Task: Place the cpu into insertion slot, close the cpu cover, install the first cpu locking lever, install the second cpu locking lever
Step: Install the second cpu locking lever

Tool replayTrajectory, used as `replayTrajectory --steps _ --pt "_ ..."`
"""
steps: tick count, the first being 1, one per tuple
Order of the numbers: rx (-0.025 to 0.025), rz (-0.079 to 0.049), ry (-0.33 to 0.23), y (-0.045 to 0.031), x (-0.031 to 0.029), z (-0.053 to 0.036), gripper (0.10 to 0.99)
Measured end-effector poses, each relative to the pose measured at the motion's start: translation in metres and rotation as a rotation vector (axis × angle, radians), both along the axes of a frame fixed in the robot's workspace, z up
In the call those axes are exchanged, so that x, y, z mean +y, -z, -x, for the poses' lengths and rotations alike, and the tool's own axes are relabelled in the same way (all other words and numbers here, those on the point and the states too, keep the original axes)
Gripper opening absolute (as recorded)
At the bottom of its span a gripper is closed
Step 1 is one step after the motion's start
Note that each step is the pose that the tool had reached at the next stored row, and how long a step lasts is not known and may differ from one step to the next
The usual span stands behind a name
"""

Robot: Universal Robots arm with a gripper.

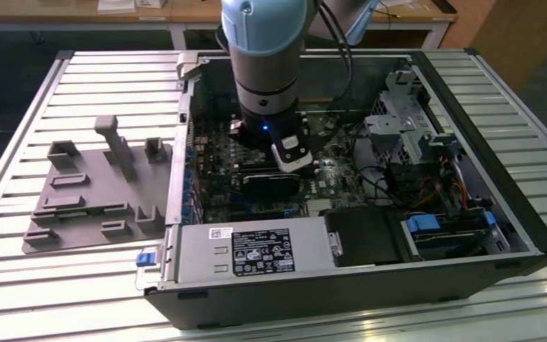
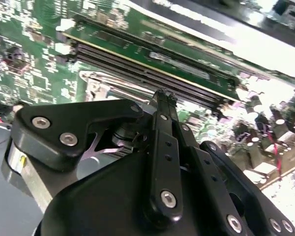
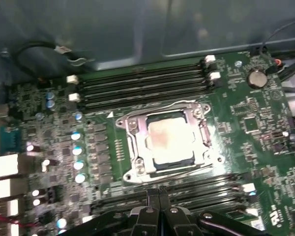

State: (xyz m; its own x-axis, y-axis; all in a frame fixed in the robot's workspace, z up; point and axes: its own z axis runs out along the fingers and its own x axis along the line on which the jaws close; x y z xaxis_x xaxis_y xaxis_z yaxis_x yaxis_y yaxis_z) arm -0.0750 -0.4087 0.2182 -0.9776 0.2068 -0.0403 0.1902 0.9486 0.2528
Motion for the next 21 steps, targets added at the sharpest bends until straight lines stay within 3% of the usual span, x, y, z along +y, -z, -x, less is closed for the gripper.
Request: replayTrajectory --steps 7,10,15,21 --pt "0.0001 0.006 0.000 0.0000 0.0098 -0.0136 0.106" --pt "0.0009 0.019 0.000 0.0000 0.0133 -0.0190 0.106" --pt "0.0066 0.054 0.000 0.0002 0.0185 -0.0246 0.106" --pt "0.0098 0.061 -0.001 0.0008 0.0290 -0.0264 0.106"
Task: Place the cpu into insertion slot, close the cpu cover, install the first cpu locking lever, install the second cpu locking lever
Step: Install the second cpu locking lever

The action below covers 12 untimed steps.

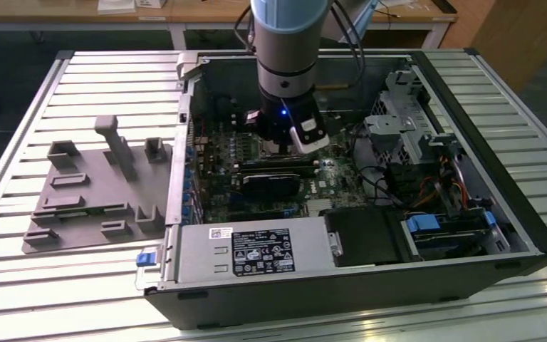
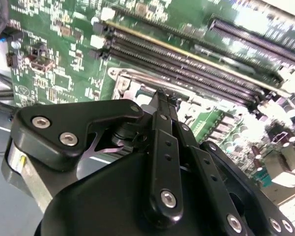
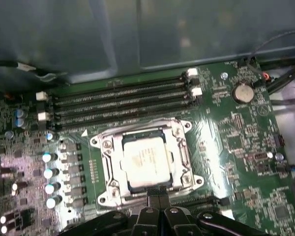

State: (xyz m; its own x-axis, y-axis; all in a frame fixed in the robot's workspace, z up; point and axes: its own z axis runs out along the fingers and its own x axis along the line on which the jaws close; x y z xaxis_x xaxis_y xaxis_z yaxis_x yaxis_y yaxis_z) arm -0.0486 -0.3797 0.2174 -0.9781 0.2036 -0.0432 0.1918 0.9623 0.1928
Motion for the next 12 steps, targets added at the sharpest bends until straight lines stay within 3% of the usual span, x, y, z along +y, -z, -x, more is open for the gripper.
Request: replayTrajectory --steps 5,10,12 --pt "0.0015 0.006 -0.001 0.0005 0.0090 -0.0003 0.106" --pt "0.0056 0.047 -0.001 0.0009 0.0170 -0.0004 0.106" --pt "0.0060 0.057 -0.001 0.0012 0.0208 -0.0005 0.106"
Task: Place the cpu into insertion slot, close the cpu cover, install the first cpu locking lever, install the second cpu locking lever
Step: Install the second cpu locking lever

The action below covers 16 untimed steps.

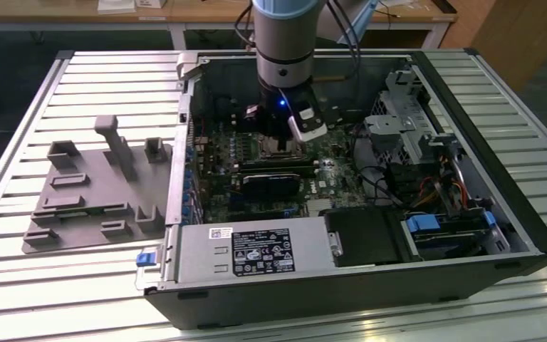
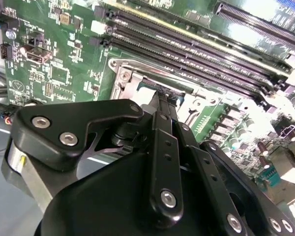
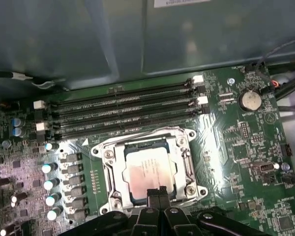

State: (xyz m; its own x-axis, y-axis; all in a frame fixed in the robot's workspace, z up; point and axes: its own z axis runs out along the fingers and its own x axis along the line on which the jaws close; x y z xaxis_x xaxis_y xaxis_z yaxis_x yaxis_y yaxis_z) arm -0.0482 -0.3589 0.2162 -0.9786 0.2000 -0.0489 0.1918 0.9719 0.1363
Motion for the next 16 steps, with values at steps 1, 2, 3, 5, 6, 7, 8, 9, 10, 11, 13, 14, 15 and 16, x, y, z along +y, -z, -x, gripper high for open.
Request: replayTrajectory --steps 1,2,3,5,6,7,8,9,10,11,13,14,15,16 --pt "0.0002 0.002 0.000 0.0001 0.0021 0.0000 0.106" --pt "0.0002 0.004 0.000 0.0002 0.0042 0.0000 0.106" --pt "0.0002 0.005 0.000 0.0003 0.0064 0.0000 0.106" --pt "0.0002 0.007 -0.001 0.0006 0.0106 0.0000 0.106" --pt "0.0002 0.008 -0.001 0.0007 0.0124 0.0000 0.106" --pt "0.0002 0.009 -0.002 0.0008 0.0136 0.0000 0.106" --pt "0.0001 0.010 -0.005 0.0010 0.0140 0.0000 0.106" --pt "0.0001 0.010 -0.011 0.0011 0.0140 0.0000 0.106" --pt "0.0003 0.011 -0.020 0.0011 0.0140 0.0000 0.106" --pt "0.0002 0.011 -0.032 0.0012 0.0140 0.0000 0.106" --pt "0.0000 0.011 -0.058 0.0015 0.0141 0.0000 0.106" --pt "0.0000 0.011 -0.069 0.0015 0.0141 0.0001 0.106" --pt "-0.0003 0.011 -0.074 0.0017 0.0143 -0.0001 0.106" --pt "-0.0003 0.011 -0.078 0.0017 0.0144 -0.0007 0.106"
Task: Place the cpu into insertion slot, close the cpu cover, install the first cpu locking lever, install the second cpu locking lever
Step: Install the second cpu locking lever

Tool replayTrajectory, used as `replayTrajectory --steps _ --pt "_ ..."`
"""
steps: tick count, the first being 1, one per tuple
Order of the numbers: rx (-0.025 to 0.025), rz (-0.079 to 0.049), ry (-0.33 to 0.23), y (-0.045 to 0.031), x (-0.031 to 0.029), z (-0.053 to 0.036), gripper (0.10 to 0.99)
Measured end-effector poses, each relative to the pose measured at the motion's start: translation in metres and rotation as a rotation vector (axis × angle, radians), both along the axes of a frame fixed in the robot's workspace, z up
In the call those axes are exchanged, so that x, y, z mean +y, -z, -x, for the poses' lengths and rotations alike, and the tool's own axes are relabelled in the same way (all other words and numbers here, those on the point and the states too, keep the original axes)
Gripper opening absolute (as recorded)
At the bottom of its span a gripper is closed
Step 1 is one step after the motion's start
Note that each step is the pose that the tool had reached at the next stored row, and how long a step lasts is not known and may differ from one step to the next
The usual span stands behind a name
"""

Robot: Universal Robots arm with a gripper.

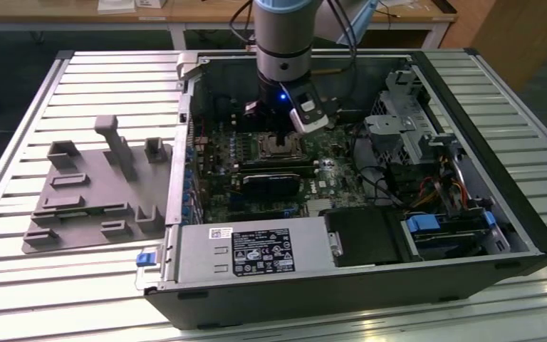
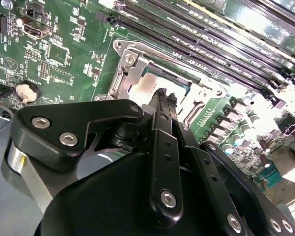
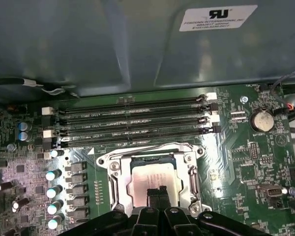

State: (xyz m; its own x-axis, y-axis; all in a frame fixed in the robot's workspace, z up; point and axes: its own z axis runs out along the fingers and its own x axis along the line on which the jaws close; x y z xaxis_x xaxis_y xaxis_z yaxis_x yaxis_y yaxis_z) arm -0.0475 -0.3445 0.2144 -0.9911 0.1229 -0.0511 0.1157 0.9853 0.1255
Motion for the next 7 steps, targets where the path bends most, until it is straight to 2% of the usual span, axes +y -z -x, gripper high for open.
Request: replayTrajectory --steps 7 --pt "0.0004 0.000 -0.003 0.0000 0.0000 -0.0016 0.106"
